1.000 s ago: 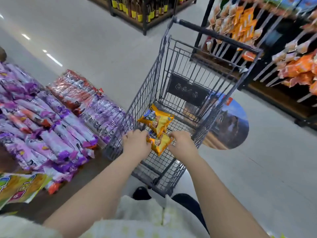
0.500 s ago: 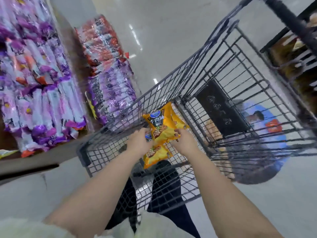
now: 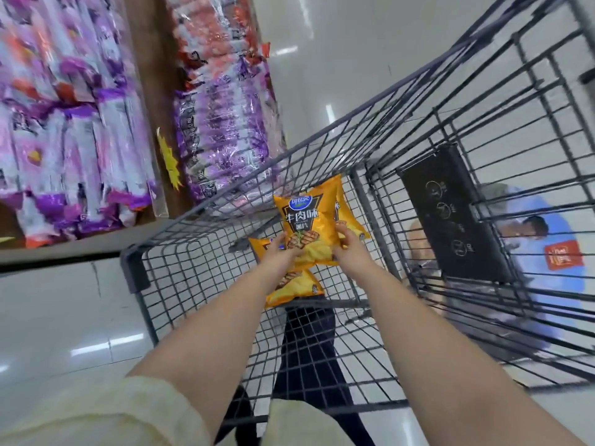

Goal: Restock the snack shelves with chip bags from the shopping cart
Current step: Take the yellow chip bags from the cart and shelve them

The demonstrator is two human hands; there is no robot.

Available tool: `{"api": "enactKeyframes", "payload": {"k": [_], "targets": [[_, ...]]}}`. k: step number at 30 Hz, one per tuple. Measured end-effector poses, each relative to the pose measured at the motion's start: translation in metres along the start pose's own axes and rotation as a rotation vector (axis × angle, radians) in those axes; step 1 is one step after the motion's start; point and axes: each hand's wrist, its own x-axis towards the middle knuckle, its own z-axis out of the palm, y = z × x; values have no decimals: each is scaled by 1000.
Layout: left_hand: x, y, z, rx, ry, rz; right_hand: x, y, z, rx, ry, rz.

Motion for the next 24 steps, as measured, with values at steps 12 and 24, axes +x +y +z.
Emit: {"api": "enactKeyframes", "payload": {"k": [12,24], "targets": [[-87,-102,-82,-356,182,316,-103,-1,57,257,-70,-129],[-193,-237,-269,-684,394,703,-253,-74,240,142,-288,-628]]}}
